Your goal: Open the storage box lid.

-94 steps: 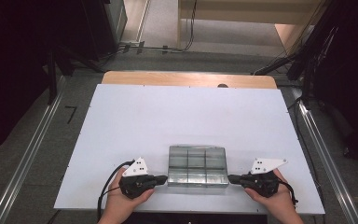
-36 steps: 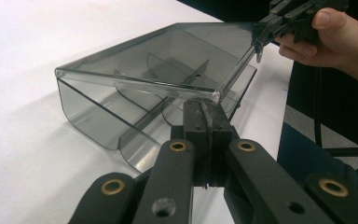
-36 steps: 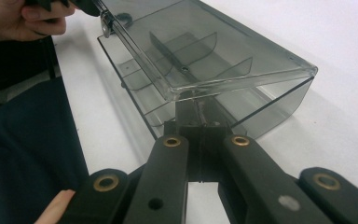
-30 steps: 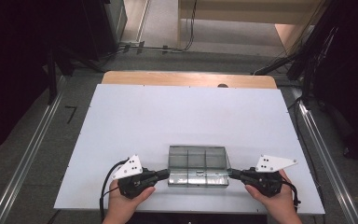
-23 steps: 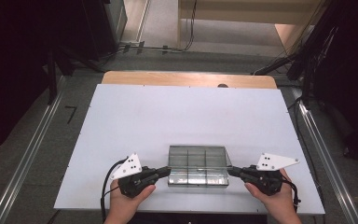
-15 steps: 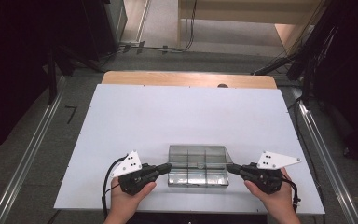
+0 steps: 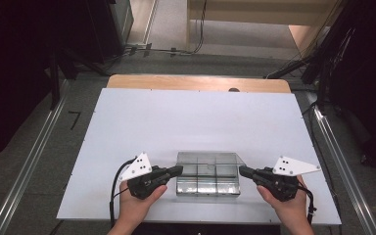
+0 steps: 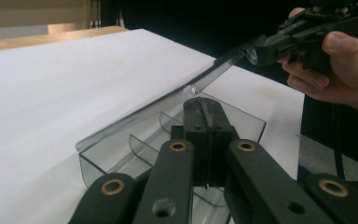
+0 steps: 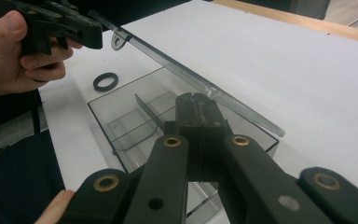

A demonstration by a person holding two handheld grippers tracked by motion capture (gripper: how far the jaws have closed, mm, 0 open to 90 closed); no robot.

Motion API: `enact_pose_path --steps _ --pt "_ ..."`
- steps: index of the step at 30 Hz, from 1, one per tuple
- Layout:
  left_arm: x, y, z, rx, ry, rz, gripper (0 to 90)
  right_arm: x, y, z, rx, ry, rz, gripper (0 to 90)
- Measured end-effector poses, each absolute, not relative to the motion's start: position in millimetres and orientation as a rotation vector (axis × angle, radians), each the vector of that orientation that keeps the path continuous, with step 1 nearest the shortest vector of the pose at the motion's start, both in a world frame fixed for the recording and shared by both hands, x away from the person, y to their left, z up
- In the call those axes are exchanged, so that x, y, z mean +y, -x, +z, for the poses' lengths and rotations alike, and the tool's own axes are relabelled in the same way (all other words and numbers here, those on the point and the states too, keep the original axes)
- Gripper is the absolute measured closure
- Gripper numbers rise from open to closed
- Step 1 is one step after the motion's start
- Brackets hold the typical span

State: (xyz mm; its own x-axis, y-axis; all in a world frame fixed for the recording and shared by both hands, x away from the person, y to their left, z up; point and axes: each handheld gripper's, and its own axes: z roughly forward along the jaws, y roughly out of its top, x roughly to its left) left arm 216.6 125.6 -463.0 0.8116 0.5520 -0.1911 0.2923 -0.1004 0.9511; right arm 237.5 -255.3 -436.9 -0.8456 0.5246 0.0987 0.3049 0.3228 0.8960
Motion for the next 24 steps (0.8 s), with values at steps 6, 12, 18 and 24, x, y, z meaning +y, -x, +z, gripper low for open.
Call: enact_pose_path --steps 6,12,18,24 --pt "125.5 -220.3 -461.2 0.658 -1.703 0.245 89.8 -253.1 -239.9 -436.6 2.359 -0.775 1.534 88.4" --pt "132.2 -212.5 -462.1 0.645 -1.724 0.251 77.7 -253.1 -242.5 -434.8 2.343 -0.789 1.543 88.4" --pt "139.9 -213.8 -462.4 0.678 -1.744 0.213 40.4 -253.1 -244.7 -432.9 2.338 -0.791 1.546 88.4" --pt "140.6 -231.7 -464.1 0.752 -1.733 0.171 1.7 -252.2 -248.5 -429.9 2.331 -0.801 1.547 88.4"
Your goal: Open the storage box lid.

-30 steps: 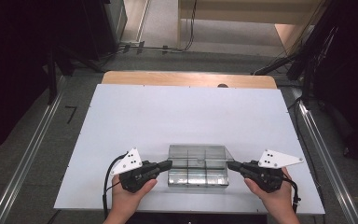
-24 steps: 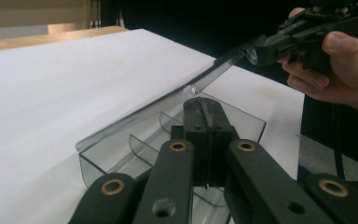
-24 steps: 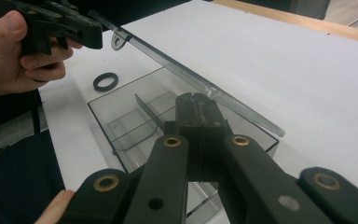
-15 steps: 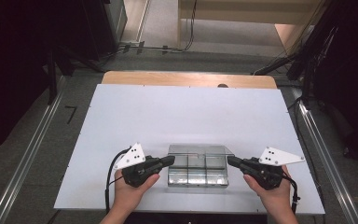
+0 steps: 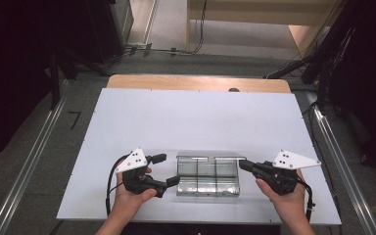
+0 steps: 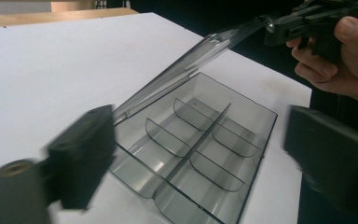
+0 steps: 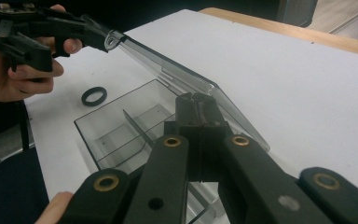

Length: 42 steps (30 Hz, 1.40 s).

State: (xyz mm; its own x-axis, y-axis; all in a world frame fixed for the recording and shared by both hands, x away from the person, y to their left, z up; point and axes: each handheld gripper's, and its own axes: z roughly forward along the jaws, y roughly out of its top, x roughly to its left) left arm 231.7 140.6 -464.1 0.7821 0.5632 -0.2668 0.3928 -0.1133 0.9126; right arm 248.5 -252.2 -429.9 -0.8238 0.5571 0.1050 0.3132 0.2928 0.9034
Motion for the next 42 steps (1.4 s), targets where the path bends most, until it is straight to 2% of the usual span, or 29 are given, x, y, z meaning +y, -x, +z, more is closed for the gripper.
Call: enact_pose_path --steps 13,17,19,24,34,42 --pt "122.7 -263.8 -457.0 0.724 -1.75 0.2 0.0 -251.7 -258.2 -424.9 2.309 -0.814 1.549 88.4" --pt "120.7 -270.9 -457.7 0.724 -1.744 0.197 2.6 -251.0 -260.8 -424.5 2.306 -0.823 1.547 88.4" --pt "120.3 -273.6 -457.0 0.727 -1.743 0.203 5.6 -250.8 -262.2 -423.8 2.306 -0.826 1.548 88.4" --pt "118.4 -276.4 -453.5 0.7 -1.752 0.224 21.6 -250.2 -266.0 -422.1 2.304 -0.827 1.541 88.4" --pt "119.7 -276.0 -459.4 0.736 -1.734 0.206 42.4 -249.7 -270.9 -421.3 2.288 -0.832 1.541 88.4" --pt "126.8 -275.3 -463.9 0.766 -1.709 0.219 55.2 -251.2 -270.1 -422.6 2.285 -0.838 1.548 88.4"
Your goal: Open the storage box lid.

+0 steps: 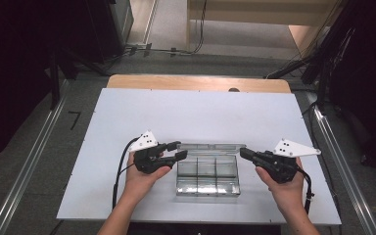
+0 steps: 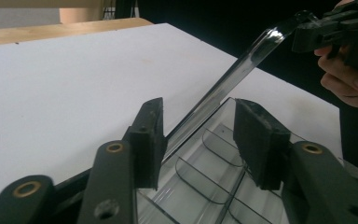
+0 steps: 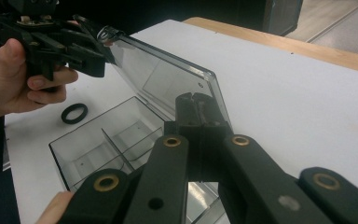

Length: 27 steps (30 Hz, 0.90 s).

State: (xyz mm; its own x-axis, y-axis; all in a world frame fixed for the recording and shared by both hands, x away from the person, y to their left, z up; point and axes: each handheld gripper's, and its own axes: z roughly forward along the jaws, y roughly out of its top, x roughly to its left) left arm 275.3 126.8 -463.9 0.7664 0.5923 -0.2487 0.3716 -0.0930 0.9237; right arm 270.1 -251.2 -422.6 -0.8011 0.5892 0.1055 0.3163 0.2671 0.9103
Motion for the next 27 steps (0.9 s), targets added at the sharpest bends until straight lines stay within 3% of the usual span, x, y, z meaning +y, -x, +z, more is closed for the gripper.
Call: enact_pose_path --steps 8,19,23,27 --pt "128.8 -276.9 -464.1 0.781 -1.694 0.215 64.0 -251.4 -270.5 -424.1 2.286 -0.844 1.544 88.4" --pt "129.4 -278.6 -464.7 0.775 -1.686 0.201 64.9 -262.9 -269.5 -430.7 2.309 -0.853 1.528 83.9" --pt "129.4 -279.3 -464.8 0.78 -1.681 0.202 65.0 -270.1 -268.8 -430.2 2.314 -0.847 1.538 73.2" --pt "129.8 -280.8 -465.1 0.783 -1.675 0.188 65.1 -276.2 -271.5 -427.8 2.319 -0.865 1.555 52.6"
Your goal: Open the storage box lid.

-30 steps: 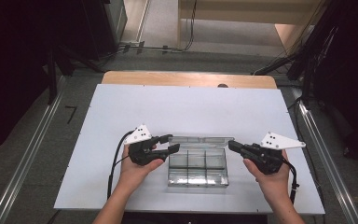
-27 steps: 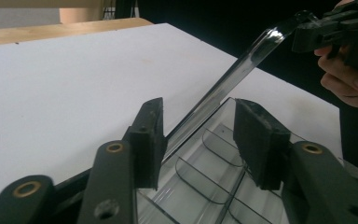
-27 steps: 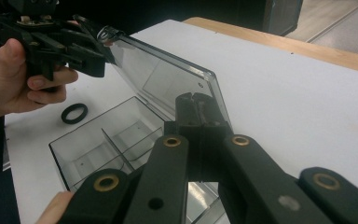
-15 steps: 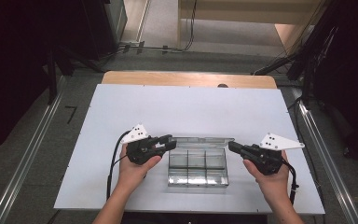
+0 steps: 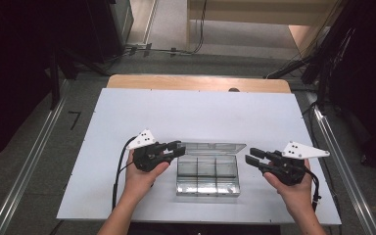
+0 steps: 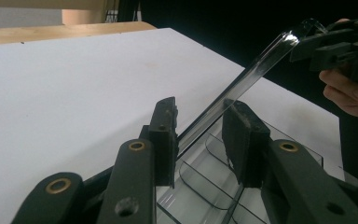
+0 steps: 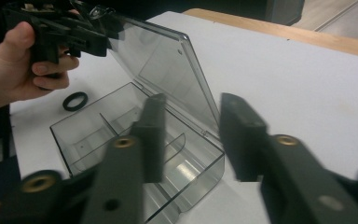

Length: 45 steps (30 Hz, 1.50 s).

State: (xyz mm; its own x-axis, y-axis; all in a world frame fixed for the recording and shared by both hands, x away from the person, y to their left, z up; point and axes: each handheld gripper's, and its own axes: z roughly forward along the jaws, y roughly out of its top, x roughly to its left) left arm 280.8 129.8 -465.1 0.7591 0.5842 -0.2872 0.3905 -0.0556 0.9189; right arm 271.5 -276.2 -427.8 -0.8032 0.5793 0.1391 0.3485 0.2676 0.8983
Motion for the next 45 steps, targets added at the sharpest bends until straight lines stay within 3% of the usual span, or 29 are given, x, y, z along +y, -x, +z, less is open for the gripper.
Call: enact_pose_path --steps 8,13,25,28,30,39,45 --pt "129.2 -283.3 -465.1 0.788 -1.665 0.181 65.1 -275.7 -291.5 -420.1 2.3 -0.884 1.586 15.9" --pt "128.8 -284.3 -464.9 0.798 -1.658 0.18 65.3 -269.0 -307.5 -419.7 2.337 -0.864 1.601 1.6" --pt "128.3 -287.9 -464.9 0.821 -1.638 0.17 66.2 -258.7 -324.2 -436.6 2.365 -0.89 1.662 0.0" --pt "127.5 -288.1 -465.1 0.836 -1.63 0.17 66.1 -255.6 -326.9 -444.6 2.376 -0.877 1.657 5.0" --pt "127.2 -289.1 -465.7 0.839 -1.627 0.169 66.1 -254.6 -327.1 -448.0 2.385 -0.89 1.649 18.1" --pt "124.6 -293.9 -470.2 0.869 -1.624 0.172 66.4 -253.0 -327.1 -459.3 2.385 -0.928 1.626 55.2" --pt "122.3 -296.6 -473.9 0.884 -1.623 0.172 66.3 -252.7 -327.6 -466.1 2.391 -0.955 1.613 65.7"
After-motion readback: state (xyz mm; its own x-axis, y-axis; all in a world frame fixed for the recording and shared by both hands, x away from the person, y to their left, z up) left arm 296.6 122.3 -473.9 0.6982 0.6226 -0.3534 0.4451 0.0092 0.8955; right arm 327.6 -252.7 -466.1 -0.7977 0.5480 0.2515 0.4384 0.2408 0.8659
